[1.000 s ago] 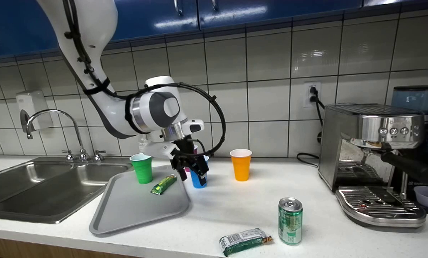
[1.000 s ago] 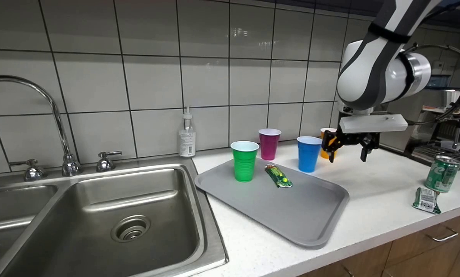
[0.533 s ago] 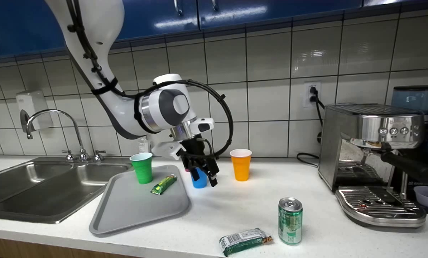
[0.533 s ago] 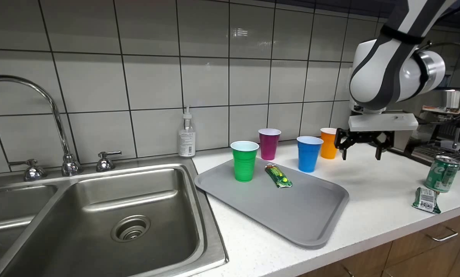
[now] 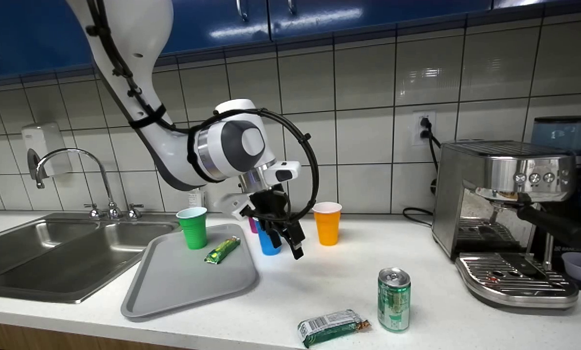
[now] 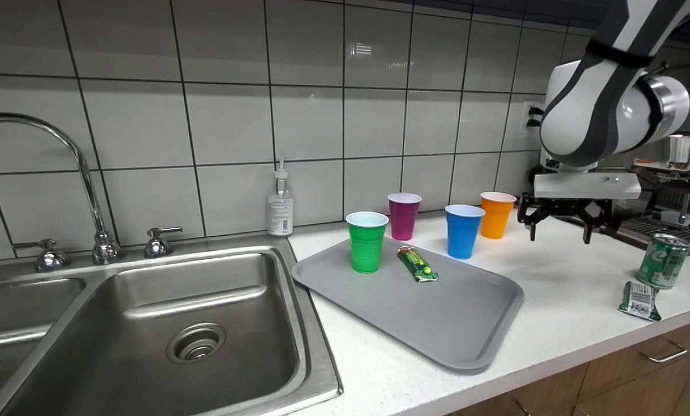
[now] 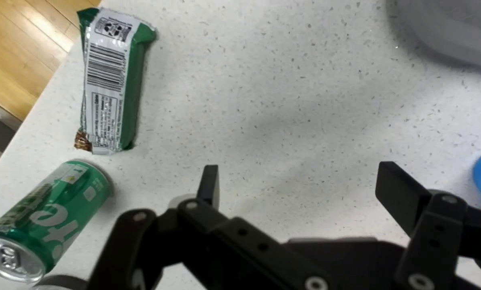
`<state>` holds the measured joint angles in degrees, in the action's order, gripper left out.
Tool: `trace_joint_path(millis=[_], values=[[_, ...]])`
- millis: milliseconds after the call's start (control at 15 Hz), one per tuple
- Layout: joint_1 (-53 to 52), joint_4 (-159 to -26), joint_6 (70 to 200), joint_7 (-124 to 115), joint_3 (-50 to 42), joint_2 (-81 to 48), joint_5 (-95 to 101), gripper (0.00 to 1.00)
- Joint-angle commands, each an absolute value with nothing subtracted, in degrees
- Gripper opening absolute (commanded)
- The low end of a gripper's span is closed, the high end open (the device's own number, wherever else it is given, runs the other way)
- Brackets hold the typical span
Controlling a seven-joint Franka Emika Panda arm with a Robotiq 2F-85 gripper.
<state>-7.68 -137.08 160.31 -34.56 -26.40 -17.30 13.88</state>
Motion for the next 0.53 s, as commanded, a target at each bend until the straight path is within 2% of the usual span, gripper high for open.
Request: trace_joint_path(millis=[0,467], values=[[-7.43,-140.34,161.50,-38.78,-27.86,-14.04,16.15,1.00],[-6.55,-143.08,163.40,-40.88,-29.78,-13.20,16.04,1.00]])
